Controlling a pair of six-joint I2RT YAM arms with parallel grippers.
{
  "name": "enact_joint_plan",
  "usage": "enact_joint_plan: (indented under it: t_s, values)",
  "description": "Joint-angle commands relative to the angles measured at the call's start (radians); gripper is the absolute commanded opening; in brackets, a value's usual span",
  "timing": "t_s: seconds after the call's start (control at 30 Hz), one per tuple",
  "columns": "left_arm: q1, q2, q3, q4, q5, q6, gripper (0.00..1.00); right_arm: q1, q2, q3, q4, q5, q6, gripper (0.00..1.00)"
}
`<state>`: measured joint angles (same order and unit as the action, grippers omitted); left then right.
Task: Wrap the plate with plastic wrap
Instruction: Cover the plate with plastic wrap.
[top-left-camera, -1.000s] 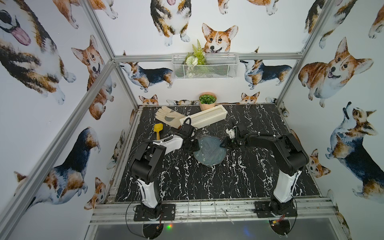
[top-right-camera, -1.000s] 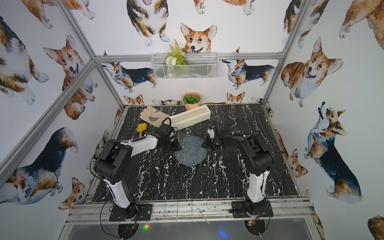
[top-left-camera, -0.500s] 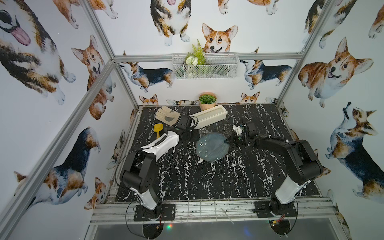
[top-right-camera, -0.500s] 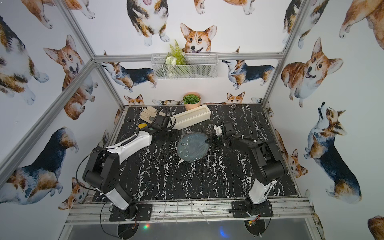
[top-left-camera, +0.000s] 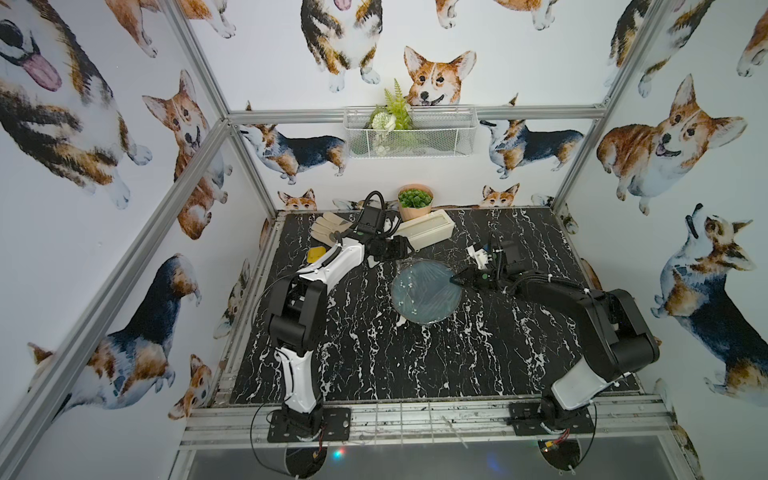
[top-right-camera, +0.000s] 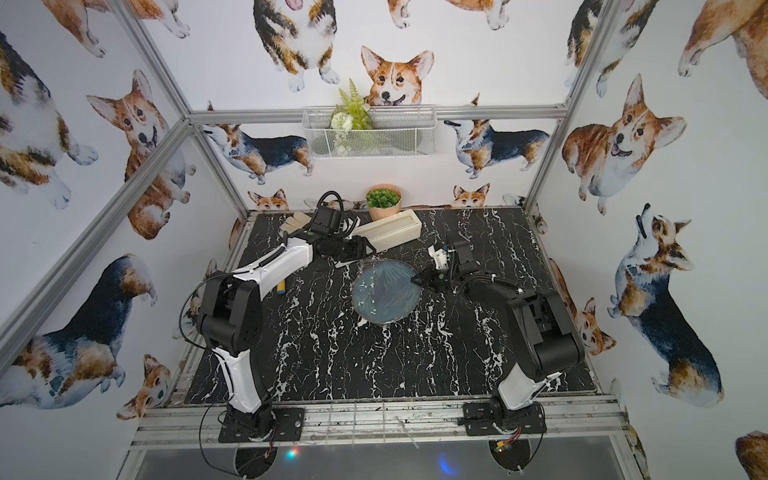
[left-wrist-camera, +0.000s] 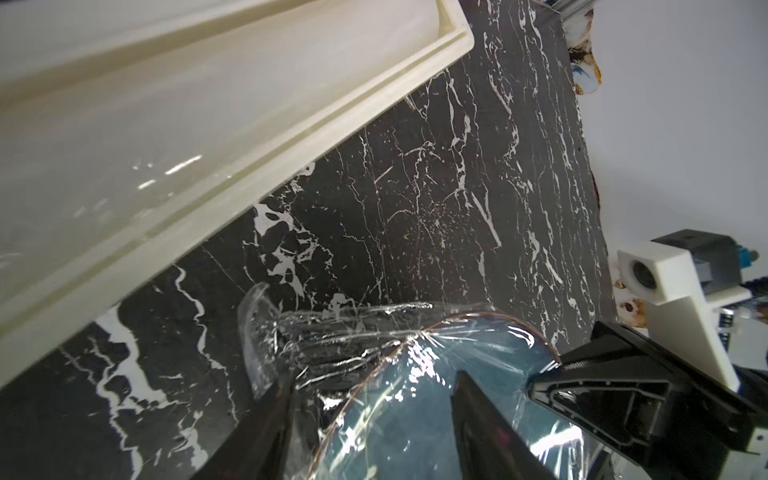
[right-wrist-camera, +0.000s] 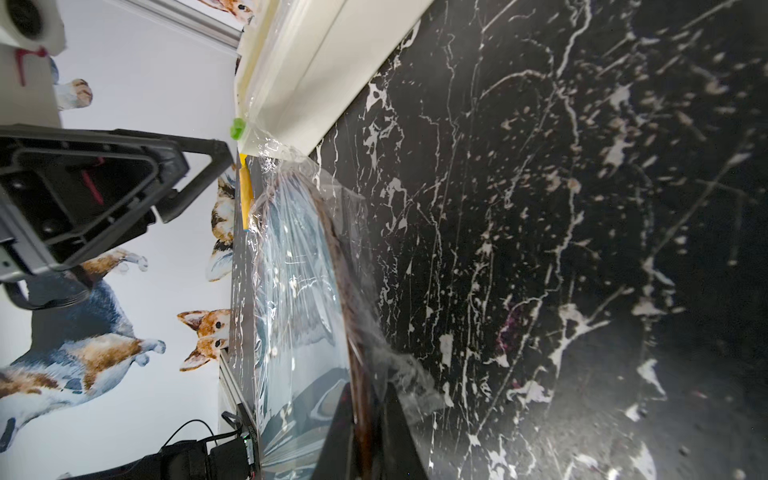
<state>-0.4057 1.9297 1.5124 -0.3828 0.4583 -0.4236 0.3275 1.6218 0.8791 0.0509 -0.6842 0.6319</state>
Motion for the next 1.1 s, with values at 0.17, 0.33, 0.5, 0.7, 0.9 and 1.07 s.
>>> enact_joint_plan:
  t_s: [0.17, 0.33, 0.5, 0.7, 0.9, 1.07]
  values:
    - [-0.004, 0.032, -0.026, 0.086, 0.083, -0.052, 0.57, 0.001, -0.016, 0.033, 0.092, -0.072, 0.024, 0.0]
    - [-0.008, 0.036, -0.061, 0.109, 0.083, -0.065, 0.53, 0.001, -0.01, 0.064, 0.078, -0.071, 0.031, 0.0]
    - [-0.015, 0.026, -0.097, 0.15, 0.104, -0.096, 0.49, 0.001, -0.012, 0.082, 0.056, -0.057, 0.023, 0.0]
    - [-0.018, 0.002, -0.128, 0.213, 0.15, -0.153, 0.35, 0.001, 0.007, 0.08, 0.089, -0.053, 0.049, 0.0]
    - [-0.019, -0.006, -0.154, 0.251, 0.177, -0.179, 0.51, 0.001, 0.016, 0.063, 0.134, -0.052, 0.074, 0.0]
    - [-0.017, -0.009, -0.152, 0.205, 0.166, -0.137, 0.64, 0.001, -0.008, 0.053, 0.139, -0.056, 0.071, 0.0]
